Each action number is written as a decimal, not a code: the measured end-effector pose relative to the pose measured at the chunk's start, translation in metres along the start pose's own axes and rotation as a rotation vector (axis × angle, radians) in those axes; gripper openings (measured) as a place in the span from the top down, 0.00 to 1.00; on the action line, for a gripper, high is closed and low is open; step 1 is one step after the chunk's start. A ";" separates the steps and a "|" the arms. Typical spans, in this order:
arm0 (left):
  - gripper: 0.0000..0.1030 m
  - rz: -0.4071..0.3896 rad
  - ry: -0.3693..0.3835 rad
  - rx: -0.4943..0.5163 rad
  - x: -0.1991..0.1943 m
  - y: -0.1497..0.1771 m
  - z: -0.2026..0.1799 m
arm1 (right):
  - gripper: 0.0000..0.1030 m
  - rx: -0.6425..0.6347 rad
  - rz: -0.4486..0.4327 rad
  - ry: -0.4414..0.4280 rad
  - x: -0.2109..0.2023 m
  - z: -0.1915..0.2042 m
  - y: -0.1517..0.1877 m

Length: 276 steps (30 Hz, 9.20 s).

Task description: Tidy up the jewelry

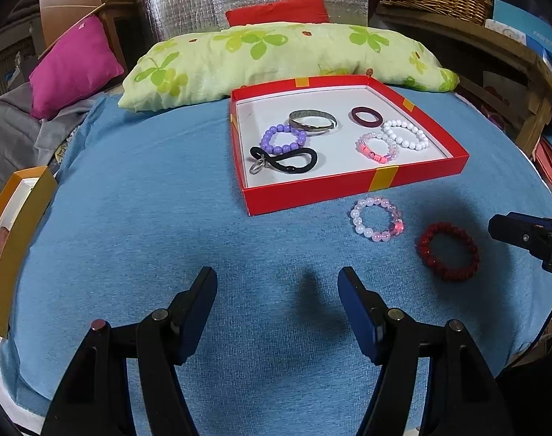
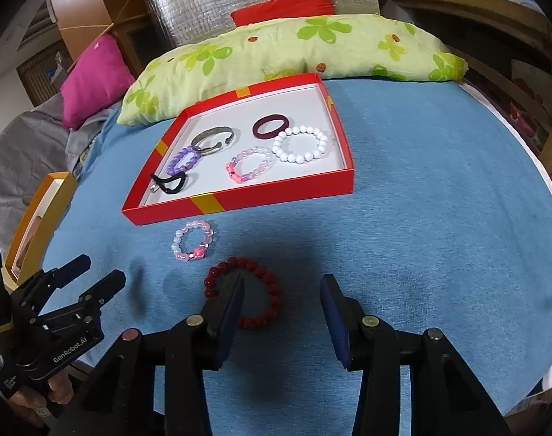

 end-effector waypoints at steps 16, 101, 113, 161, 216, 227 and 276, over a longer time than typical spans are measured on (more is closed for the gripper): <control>0.32 0.007 0.019 -0.017 0.003 -0.002 -0.001 | 0.55 0.009 0.021 0.013 0.006 -0.006 0.002; 0.88 0.078 0.244 -0.107 0.027 0.010 0.014 | 0.89 -0.018 0.051 0.026 0.036 0.026 0.007; 0.49 0.080 0.300 -0.179 0.021 0.017 0.026 | 0.84 -0.090 0.068 0.030 0.035 0.031 0.015; 0.92 -0.199 0.457 -0.059 -0.025 -0.089 -0.010 | 0.90 0.093 -0.267 -0.210 -0.031 0.014 -0.082; 0.50 -0.063 0.340 -0.062 0.065 -0.118 0.015 | 0.77 0.254 -0.005 -0.208 0.156 0.029 -0.217; 0.27 -0.089 0.070 -0.073 0.041 -0.112 0.049 | 0.57 0.114 -0.072 -0.141 0.092 0.037 -0.183; 0.26 -0.200 -0.093 0.016 -0.166 0.009 -0.012 | 0.38 -0.070 -0.389 0.044 -0.161 0.025 0.031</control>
Point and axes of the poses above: each gripper's, at about its wrist camera, not at the fingertips, and x roughly the way its jaws point, z to its left, y to its underside, the point moved 4 cm from there along x, roughly the way its jaws point, and after that the axes turned 10 degrees about y, right-handed, at the moved point
